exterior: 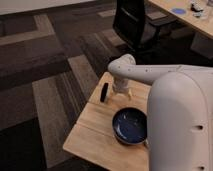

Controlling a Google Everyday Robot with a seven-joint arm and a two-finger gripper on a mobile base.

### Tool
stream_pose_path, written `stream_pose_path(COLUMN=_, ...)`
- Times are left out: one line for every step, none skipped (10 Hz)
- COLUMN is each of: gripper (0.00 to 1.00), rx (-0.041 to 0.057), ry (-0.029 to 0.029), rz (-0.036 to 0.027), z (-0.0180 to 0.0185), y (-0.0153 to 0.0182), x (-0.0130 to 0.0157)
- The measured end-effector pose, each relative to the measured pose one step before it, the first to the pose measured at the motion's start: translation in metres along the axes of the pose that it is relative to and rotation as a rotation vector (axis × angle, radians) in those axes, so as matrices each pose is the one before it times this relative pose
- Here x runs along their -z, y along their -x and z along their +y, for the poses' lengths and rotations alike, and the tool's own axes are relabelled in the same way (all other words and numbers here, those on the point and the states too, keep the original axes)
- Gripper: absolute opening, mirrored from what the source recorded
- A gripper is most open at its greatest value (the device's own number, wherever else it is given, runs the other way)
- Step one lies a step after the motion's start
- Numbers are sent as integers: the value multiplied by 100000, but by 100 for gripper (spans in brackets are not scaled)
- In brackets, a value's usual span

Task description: Push the eraser across the table

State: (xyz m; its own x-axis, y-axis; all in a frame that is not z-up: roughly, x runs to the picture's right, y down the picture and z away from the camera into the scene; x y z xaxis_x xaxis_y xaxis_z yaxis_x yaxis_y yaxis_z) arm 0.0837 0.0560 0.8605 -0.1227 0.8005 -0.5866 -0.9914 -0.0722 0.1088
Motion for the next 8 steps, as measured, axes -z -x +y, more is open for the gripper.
stream_pose_path(gripper=65, rx=2086, ry=546, rz=1369, z=1047, y=-368, x=-634)
stream_pose_path(gripper=65, rx=2365, ry=411, rz=1429, z=1138, y=-101, x=-802)
stream_pose_path(gripper=65, rx=3217, ry=-548, rz=-276, z=1215, y=588, x=-37)
stream_pose_path(gripper=65, rx=7220, ry=-279, rz=-4925, z=2976, y=2398, x=1064)
stream_pose_path(gripper=65, rx=6117, ry=-34, rz=-5218, z=2704, y=2265, x=1587)
stream_pose_path(gripper=65, rx=7488, ry=1610, rz=-7630, z=3636, y=2459, x=3092)
stream_pose_path(gripper=65, rx=2154, ry=1433, rz=-1827, z=1219, y=384, x=951)
stream_pose_path(gripper=65, rx=1791, ry=2597, rz=-744, z=1265, y=-64, x=1318)
